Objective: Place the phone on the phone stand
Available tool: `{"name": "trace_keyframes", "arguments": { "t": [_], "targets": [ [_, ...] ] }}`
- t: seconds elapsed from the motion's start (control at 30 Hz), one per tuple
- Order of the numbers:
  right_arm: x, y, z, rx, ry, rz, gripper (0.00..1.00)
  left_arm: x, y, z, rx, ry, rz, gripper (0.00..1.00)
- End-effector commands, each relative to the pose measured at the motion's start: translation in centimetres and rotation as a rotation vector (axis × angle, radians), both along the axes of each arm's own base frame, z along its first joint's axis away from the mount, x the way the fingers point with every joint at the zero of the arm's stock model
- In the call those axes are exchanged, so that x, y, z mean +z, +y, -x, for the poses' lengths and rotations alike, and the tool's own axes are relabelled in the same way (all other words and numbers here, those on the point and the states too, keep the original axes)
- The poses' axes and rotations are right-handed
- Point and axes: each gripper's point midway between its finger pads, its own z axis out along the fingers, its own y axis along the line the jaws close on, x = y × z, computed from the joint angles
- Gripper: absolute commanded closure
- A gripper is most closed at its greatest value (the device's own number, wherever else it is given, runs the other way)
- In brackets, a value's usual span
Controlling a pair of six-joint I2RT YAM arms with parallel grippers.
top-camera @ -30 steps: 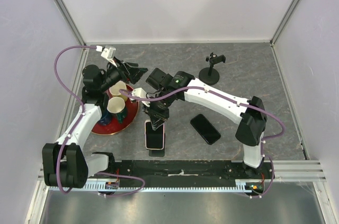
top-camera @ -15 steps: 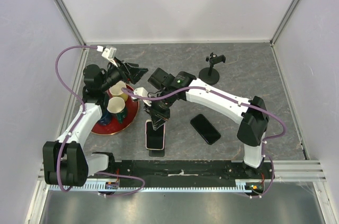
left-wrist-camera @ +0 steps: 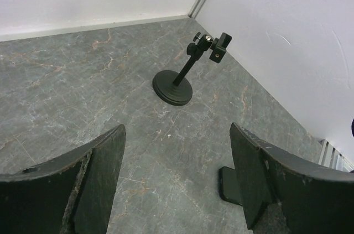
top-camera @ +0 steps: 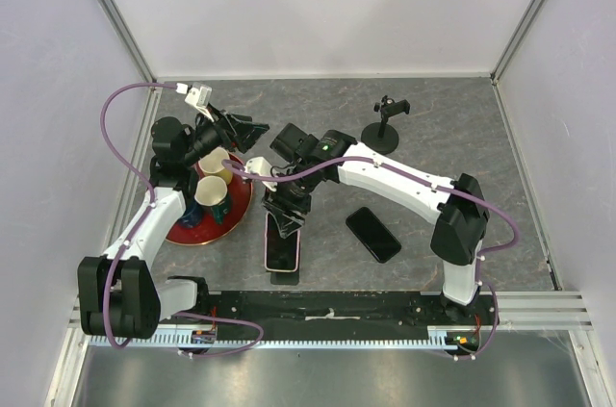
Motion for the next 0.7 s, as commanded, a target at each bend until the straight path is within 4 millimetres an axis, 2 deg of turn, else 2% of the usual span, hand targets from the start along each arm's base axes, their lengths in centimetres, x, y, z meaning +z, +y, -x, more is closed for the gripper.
{"name": "trace_keyframes", "arguments": {
  "t": [0.0,0.07,0.2,0.33,0.5,0.67],
  "targets": [
    [1.0,0.7,-0.7,-0.012,-0.047,-0.043,0.35,1.6,-0.1,0.0,-0.024,-0.047,0.013,0.18],
    [0.9,0.7,-1.0,-0.024,-0.056,-0.041,0.32,1.6,-0.2,0.0,-0.024,-0.046,0.014,0.18],
    [0.8,0.8,-1.4,-0.048,-0.071,-0.043,0.02,1.5,-0.2,0.0,-0.024,-0.046,0.014,0.18],
    [0.7,0.9,-1.2,-0.053,-0.076,-0.044,0.04,1.5,-0.2,0.1,-0.027,-0.047,0.013,0.18],
    [-0.6,0.5,-2.0,-0.092,-0.144,0.006,0.1,1.5,-0.2,0.1,-0.027,-0.047,0.013,0.18],
    [-0.3,0.4,-2.6,-0.136,-0.215,-0.017,0.17,1.6,-0.2,0.1,-0.03,-0.048,0.012,0.18]
  ]
}}
